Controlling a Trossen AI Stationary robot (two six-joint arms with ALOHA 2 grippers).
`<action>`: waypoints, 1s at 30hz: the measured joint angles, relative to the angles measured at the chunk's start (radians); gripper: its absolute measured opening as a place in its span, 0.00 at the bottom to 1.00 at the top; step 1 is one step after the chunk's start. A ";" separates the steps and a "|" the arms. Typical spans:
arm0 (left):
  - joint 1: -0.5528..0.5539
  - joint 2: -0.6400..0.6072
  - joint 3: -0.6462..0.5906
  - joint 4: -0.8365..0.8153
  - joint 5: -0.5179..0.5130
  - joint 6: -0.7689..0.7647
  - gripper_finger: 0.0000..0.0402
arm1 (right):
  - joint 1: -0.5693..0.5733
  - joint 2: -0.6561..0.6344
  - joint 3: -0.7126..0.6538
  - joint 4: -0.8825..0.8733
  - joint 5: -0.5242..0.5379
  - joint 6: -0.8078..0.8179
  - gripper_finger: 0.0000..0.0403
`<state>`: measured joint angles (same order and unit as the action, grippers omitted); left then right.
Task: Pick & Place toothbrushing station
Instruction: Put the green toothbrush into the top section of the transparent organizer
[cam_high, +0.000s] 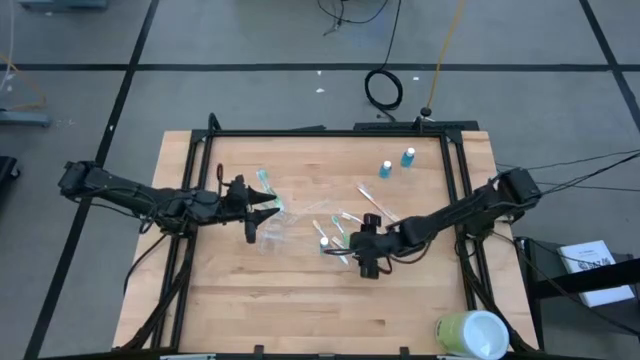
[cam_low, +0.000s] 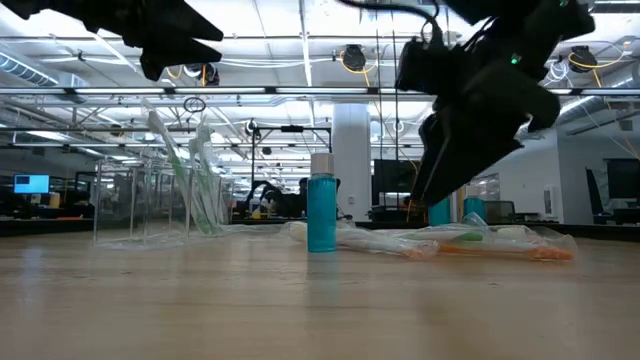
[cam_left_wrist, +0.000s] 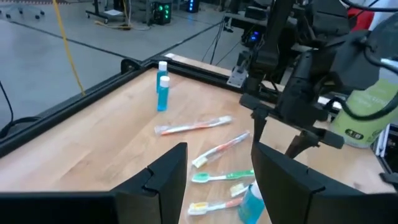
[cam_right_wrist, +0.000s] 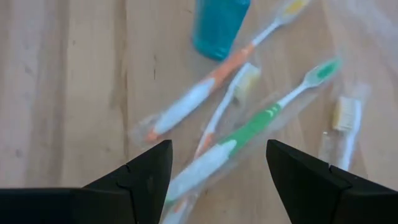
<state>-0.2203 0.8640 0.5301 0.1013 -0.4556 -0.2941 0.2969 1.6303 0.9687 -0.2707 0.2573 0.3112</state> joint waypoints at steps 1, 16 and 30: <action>0.000 0.005 0.000 0.000 0.000 -0.001 0.45 | -0.006 0.010 0.002 -0.002 0.000 0.006 0.62; 0.002 0.021 0.000 0.006 -0.024 -0.003 0.45 | -0.037 0.043 0.003 -0.038 -0.076 0.057 0.62; 0.003 0.020 0.000 0.005 -0.042 -0.001 0.45 | -0.033 0.047 0.002 -0.225 0.008 0.148 0.62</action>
<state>-0.2173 0.8845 0.5301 0.1059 -0.4976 -0.2947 0.2638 1.6769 0.9707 -0.4956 0.2651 0.4596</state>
